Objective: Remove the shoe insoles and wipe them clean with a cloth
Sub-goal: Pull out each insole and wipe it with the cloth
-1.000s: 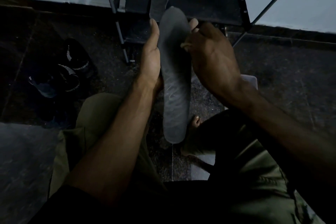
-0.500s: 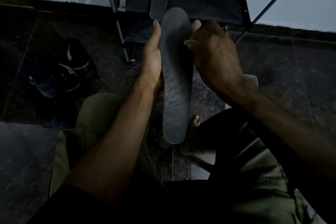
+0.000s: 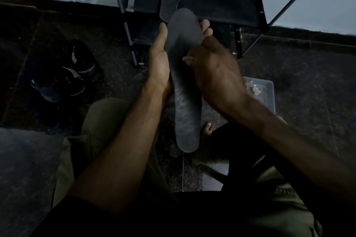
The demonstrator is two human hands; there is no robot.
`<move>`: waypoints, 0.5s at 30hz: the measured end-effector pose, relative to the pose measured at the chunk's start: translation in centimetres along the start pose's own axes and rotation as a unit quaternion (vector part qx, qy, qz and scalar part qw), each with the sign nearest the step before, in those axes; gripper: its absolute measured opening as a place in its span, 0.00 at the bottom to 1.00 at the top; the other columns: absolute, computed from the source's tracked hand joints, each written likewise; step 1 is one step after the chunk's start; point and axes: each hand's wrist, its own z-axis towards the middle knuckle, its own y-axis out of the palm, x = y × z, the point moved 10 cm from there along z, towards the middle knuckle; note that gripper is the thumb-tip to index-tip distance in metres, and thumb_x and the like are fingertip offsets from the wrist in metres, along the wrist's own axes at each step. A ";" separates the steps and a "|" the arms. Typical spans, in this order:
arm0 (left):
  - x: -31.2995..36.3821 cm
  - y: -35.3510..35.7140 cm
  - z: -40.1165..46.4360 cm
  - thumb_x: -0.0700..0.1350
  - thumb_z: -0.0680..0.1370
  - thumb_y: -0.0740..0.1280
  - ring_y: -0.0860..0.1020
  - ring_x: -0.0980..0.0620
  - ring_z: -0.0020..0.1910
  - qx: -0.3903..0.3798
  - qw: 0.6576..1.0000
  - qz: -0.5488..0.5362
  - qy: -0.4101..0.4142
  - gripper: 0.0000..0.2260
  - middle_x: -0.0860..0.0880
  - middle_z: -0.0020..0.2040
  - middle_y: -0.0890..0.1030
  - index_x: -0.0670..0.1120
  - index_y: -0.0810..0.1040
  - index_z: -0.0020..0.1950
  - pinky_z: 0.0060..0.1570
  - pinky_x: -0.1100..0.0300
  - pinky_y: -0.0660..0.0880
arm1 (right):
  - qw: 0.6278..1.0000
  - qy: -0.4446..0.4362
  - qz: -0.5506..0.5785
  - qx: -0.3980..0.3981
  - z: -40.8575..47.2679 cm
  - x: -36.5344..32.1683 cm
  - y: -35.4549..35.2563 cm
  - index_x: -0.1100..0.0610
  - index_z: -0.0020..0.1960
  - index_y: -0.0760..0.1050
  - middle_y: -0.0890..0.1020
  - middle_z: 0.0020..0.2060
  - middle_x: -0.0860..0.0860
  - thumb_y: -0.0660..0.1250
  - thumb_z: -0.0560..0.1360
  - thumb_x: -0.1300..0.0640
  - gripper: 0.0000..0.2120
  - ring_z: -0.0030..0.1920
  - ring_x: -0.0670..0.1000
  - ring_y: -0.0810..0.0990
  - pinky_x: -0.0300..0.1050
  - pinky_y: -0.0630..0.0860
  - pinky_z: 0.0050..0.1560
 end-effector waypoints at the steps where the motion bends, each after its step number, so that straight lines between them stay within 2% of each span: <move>1: -0.6 0.6 -0.1 0.60 0.83 0.49 0.65 0.43 0.74 -0.027 0.997 -0.064 -0.023 0.29 0.39 0.70 0.71 0.37 0.70 0.67 0.74 0.49 0.60 | 1.000 -0.011 0.014 0.001 -0.2 -0.6 -0.2 0.63 0.48 0.80 0.78 0.48 0.59 0.64 0.79 0.60 0.08 0.41 0.55 0.77 0.43 0.71 0.38; 3: -1.1 0.7 0.3 0.60 0.83 0.49 0.64 0.42 0.74 -0.056 0.993 -0.101 -0.032 0.31 0.37 0.69 0.70 0.35 0.68 0.69 0.75 0.47 0.57 | 0.999 -0.024 0.027 -0.006 0.3 -0.7 -0.7 0.63 0.47 0.80 0.78 0.48 0.60 0.63 0.79 0.60 0.09 0.43 0.57 0.78 0.47 0.76 0.41; 6: -1.2 1.8 0.7 0.58 0.82 0.53 0.63 0.38 0.72 -0.116 0.991 -0.065 -0.018 0.30 0.34 0.71 0.64 0.36 0.61 0.75 0.75 0.43 0.54 | 1.000 0.015 0.017 0.022 2.9 1.5 -1.6 0.63 0.51 0.79 0.78 0.51 0.61 0.62 0.79 0.57 0.11 0.47 0.58 0.78 0.47 0.76 0.43; 8: -1.3 2.2 0.7 0.57 0.82 0.55 0.60 0.36 0.73 -0.136 0.988 -0.067 -0.023 0.30 0.34 0.72 0.62 0.36 0.60 0.75 0.75 0.42 0.52 | 0.999 0.036 0.010 0.031 4.3 2.4 -1.7 0.62 0.52 0.78 0.77 0.52 0.60 0.61 0.80 0.56 0.12 0.48 0.57 0.77 0.50 0.76 0.44; 9: -1.2 2.1 0.6 0.57 0.82 0.55 0.62 0.36 0.72 -0.129 0.989 -0.074 -0.026 0.30 0.34 0.71 0.64 0.36 0.62 0.75 0.75 0.43 0.52 | 0.999 0.034 0.015 0.030 4.3 2.1 -1.4 0.62 0.52 0.78 0.78 0.53 0.60 0.61 0.80 0.56 0.12 0.48 0.57 0.77 0.51 0.77 0.45; 12: -0.7 1.4 0.3 0.59 0.83 0.49 0.68 0.41 0.69 -0.105 0.987 -0.116 -0.033 0.29 0.38 0.65 0.72 0.37 0.66 0.72 0.75 0.45 0.57 | 1.000 -0.017 0.022 -0.007 1.8 -0.8 0.0 0.61 0.53 0.79 0.78 0.51 0.59 0.59 0.80 0.57 0.11 0.47 0.55 0.78 0.50 0.78 0.47; 15: -0.1 1.5 0.3 0.60 0.83 0.43 0.66 0.45 0.71 -0.132 0.985 -0.110 -0.022 0.30 0.43 0.67 0.71 0.40 0.60 0.75 0.74 0.48 0.57 | 0.996 -0.037 0.077 -0.027 -1.3 -3.1 0.1 0.62 0.47 0.79 0.77 0.45 0.58 0.60 0.79 0.57 0.11 0.40 0.57 0.76 0.53 0.75 0.39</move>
